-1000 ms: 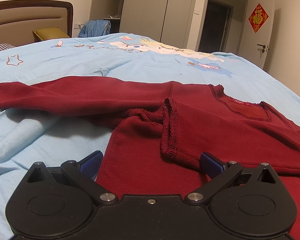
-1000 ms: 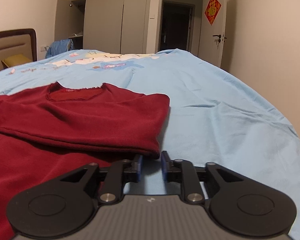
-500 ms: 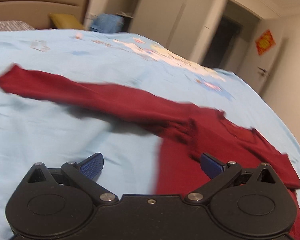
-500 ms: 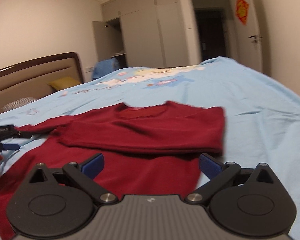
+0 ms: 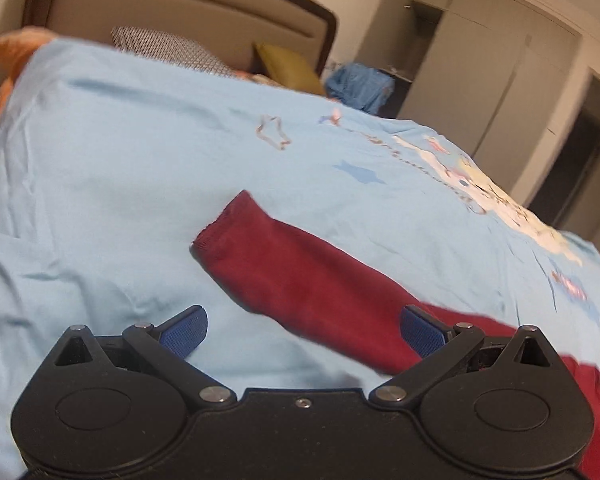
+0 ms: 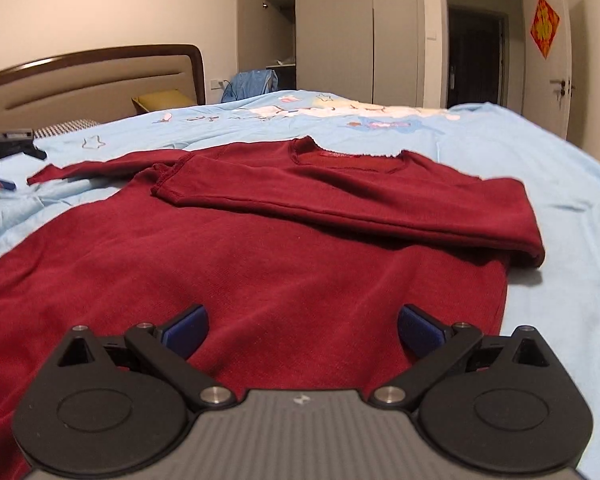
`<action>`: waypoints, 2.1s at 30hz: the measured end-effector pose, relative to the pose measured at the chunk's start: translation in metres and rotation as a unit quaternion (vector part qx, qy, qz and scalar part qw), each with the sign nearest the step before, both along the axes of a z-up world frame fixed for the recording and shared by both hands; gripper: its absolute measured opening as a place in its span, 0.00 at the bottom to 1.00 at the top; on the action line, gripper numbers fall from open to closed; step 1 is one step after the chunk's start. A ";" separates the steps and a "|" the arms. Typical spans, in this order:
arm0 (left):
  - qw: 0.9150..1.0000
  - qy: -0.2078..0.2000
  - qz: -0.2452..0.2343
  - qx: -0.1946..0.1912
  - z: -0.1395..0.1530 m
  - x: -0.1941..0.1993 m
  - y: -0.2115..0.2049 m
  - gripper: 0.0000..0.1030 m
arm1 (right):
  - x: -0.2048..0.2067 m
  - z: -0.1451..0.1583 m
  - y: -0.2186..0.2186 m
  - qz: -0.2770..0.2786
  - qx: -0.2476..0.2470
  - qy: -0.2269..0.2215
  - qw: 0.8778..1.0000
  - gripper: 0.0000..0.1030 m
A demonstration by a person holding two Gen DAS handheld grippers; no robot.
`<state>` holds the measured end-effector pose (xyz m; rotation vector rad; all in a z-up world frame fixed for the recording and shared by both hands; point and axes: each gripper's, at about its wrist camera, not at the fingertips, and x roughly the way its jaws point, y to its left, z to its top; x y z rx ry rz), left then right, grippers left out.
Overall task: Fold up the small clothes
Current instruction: 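Move the left gripper to the other sleeve cuff and close on it, then lift the sleeve and fold it over the sweater body with the left gripper, then release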
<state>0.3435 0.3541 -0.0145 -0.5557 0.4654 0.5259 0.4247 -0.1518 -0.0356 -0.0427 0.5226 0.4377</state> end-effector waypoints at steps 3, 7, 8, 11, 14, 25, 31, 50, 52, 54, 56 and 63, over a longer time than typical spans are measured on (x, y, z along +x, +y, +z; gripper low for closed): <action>0.998 -0.022 0.019 -0.051 -0.009 0.010 0.017 0.94 | 0.001 -0.001 -0.003 -0.001 0.005 0.004 1.000 1.00; 0.995 -0.030 0.047 -0.078 -0.015 0.021 0.025 0.78 | 0.002 -0.003 0.000 -0.004 -0.004 0.000 1.000 1.00; 0.995 -0.027 0.059 -0.080 -0.019 0.023 0.027 0.70 | 0.002 -0.004 0.000 -0.004 -0.005 0.000 1.000 1.00; 0.993 -0.029 0.082 -0.084 -0.025 0.027 0.034 0.52 | 0.002 -0.005 0.000 -0.004 -0.002 0.000 1.000 1.00; 0.989 -0.043 0.099 -0.099 -0.030 0.026 0.043 0.33 | 0.002 -0.005 0.000 -0.004 -0.001 0.001 1.000 1.00; 0.983 -0.090 0.121 -0.104 -0.027 -0.001 0.039 0.06 | 0.002 -0.005 0.000 -0.004 0.000 0.001 1.000 1.00; 0.985 -0.094 0.126 -0.066 -0.013 -0.016 0.024 0.06 | 0.003 -0.005 -0.001 -0.003 0.003 -0.001 1.000 1.00; 0.976 -0.163 -0.045 0.139 0.127 0.023 -0.121 0.06 | -0.002 -0.006 -0.030 0.004 0.115 -0.011 0.993 1.00; 0.968 -0.176 -0.084 0.156 0.141 0.032 -0.155 0.06 | 0.000 -0.008 -0.038 0.006 0.147 -0.006 0.989 1.00; 0.961 -0.183 -0.121 0.169 0.151 0.043 -0.187 0.06 | 0.002 -0.009 -0.046 0.006 0.176 -0.003 0.984 1.00; 0.953 -0.189 -0.156 0.181 0.154 0.053 -0.222 0.06 | 0.002 -0.010 -0.051 0.005 0.195 -0.003 0.981 1.00; 0.932 -0.192 -0.257 0.170 0.131 0.085 -0.324 0.06 | -0.008 -0.013 -0.064 -0.017 0.238 -0.031 0.971 1.00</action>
